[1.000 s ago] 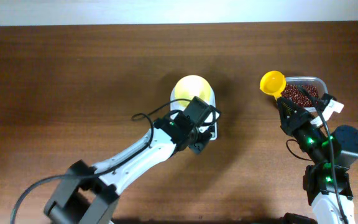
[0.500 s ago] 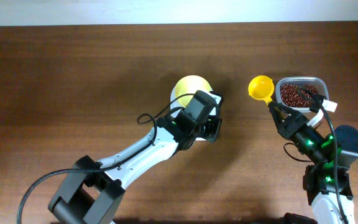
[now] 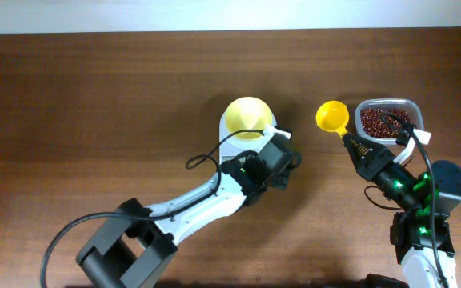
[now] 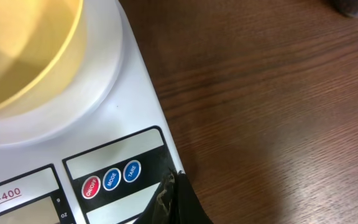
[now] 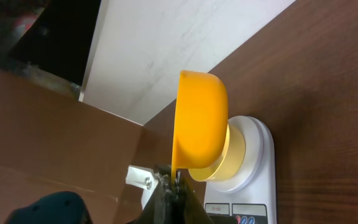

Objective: Scoop item into bowl and weigh 50g on scale

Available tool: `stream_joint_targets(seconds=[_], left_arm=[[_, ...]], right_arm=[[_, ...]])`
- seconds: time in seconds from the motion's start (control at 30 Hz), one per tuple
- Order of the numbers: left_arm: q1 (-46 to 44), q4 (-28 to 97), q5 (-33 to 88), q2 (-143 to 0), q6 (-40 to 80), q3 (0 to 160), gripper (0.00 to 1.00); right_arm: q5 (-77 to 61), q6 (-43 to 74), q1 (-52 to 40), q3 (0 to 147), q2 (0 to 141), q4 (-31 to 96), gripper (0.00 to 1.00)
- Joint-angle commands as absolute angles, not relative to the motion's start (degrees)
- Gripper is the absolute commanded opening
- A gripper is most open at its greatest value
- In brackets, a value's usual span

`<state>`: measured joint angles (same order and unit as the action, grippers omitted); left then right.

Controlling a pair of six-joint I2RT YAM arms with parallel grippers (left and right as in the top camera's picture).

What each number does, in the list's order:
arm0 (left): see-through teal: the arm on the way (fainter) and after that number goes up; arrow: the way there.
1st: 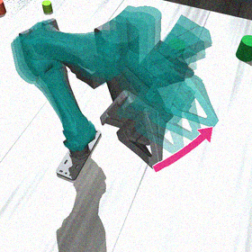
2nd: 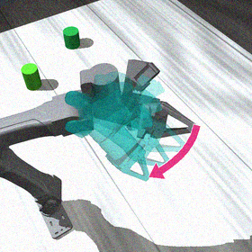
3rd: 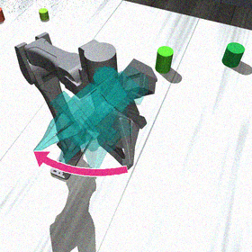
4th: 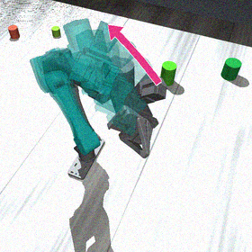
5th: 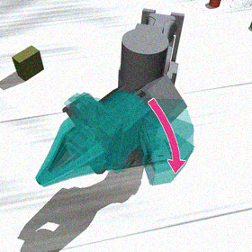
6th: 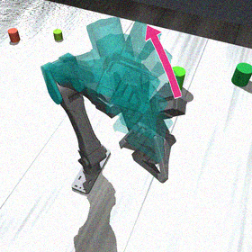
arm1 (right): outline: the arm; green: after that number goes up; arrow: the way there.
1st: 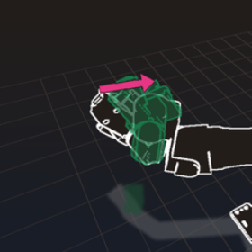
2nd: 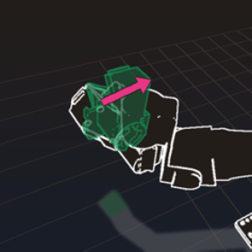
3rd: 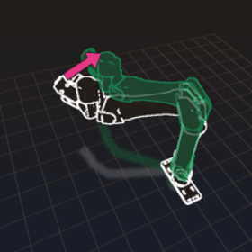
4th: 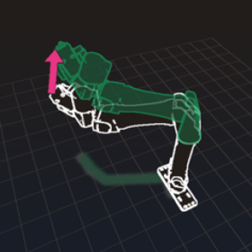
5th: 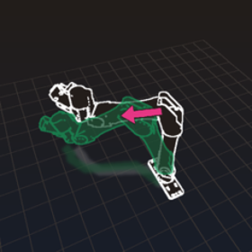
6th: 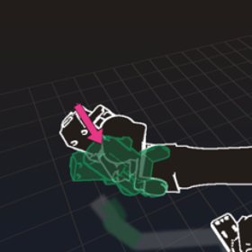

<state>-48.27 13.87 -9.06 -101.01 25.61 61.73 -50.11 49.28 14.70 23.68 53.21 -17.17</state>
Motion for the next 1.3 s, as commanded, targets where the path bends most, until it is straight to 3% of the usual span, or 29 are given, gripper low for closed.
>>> stream_joint_targets(seconds=[0.0,0.07,0.1,0.13,0.17,0.2,0.33,0.4,0.47,1.0,1.27], left_arm=[[-48.38,13.28,-7.03,-101.43,26.3,62.02,0.04],[-48.38,13.26,-6.68,-101.43,26.28,62.02,0.05],[-48.38,13.28,-6.68,-101.43,26.28,62.02,0.13],[-48.38,13.28,-6.68,-101.43,26.28,62.02,0.36],[-48.38,13.28,-6.68,-101.43,26.3,62.02,0.8],[-48.38,13.26,-6.68,-101.43,26.3,62.02,0.99],[-48.38,13.26,-6.68,-101.43,26.3,62.02,1.0],[-48.38,13.06,-6.7,-101.43,26.3,62.02,0.37],[-48.38,12.82,-6.72,-101.43,26.3,62.02,0.02],[-48.21,15.49,-15.14,-103.79,30.46,62.04,0.0],[-48.14,17.23,-21.06,-103.77,40.86,62.04,0.0]], right_arm=[[-50.78,48.93,15.03,24.56,53.25,-17.39,0.04],[-50.78,48.9,15.03,24.56,53.25,-17.39,0.04],[-50.81,48.93,15.03,24.56,53.25,-17.39,0.04],[-50.78,48.93,15.03,24.56,53.25,-17.39,0.04],[-50.81,48.93,15.03,24.56,53.25,-17.37,0.04],[-50.81,48.93,15.03,24.56,53.25,-17.37,0.04],[-50.83,48.93,15.03,24.56,53.25,-17.37,0.04],[-50.85,48.93,15.03,24.56,53.25,-17.37,0.04],[-50.83,48.9,15.03,24.56,53.25,-17.37,0.04],[-50.81,48.34,15.03,24.56,53.25,-17.37,0.04],[-50.83,48.34,15.03,24.56,53.25,-17.37,0.04]])
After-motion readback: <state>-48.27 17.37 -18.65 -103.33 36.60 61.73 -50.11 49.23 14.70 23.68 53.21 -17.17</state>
